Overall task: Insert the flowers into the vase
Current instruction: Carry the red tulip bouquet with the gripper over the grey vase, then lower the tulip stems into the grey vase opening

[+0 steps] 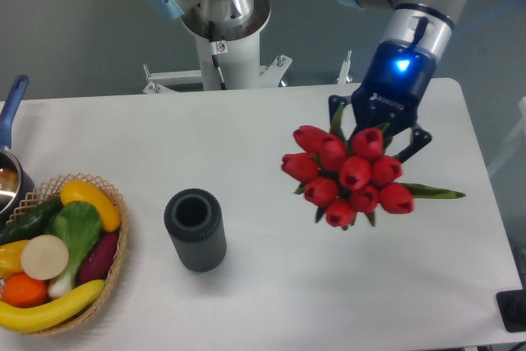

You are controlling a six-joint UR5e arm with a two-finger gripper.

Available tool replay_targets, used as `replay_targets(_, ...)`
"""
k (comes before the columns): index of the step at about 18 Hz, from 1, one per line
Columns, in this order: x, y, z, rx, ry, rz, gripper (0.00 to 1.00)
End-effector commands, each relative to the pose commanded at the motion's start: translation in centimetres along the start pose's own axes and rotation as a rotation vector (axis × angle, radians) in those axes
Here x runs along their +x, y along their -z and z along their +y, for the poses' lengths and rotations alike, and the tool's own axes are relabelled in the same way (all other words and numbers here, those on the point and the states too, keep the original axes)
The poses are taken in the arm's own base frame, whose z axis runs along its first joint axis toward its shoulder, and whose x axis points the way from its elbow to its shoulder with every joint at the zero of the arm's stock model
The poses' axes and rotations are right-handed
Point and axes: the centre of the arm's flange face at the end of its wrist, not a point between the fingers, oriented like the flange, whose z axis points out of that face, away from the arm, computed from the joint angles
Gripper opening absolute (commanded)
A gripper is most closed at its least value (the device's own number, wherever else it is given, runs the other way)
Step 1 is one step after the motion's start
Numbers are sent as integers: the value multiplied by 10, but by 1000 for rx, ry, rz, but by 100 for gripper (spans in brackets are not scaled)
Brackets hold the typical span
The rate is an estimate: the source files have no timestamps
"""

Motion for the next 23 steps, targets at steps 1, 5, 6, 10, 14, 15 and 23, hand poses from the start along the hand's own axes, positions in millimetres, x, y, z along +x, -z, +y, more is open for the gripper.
replay_targets(1, 5, -6, -4, 4, -11, 12, 34)
replay_targets(5, 18, -38, -2, 168, -105, 175, 34)
replay_targets(6, 20, -40, -3, 211, -110, 207, 34)
replay_targets(10, 27, -37, -2, 340, -83, 294, 34)
replay_targets(14, 45, -36, -2, 471, -55, 392, 34)
replay_targets(15, 50, -35, -3, 475, -55, 396, 34)
replay_targets(23, 106, -71, 14, 477, -58, 482, 34)
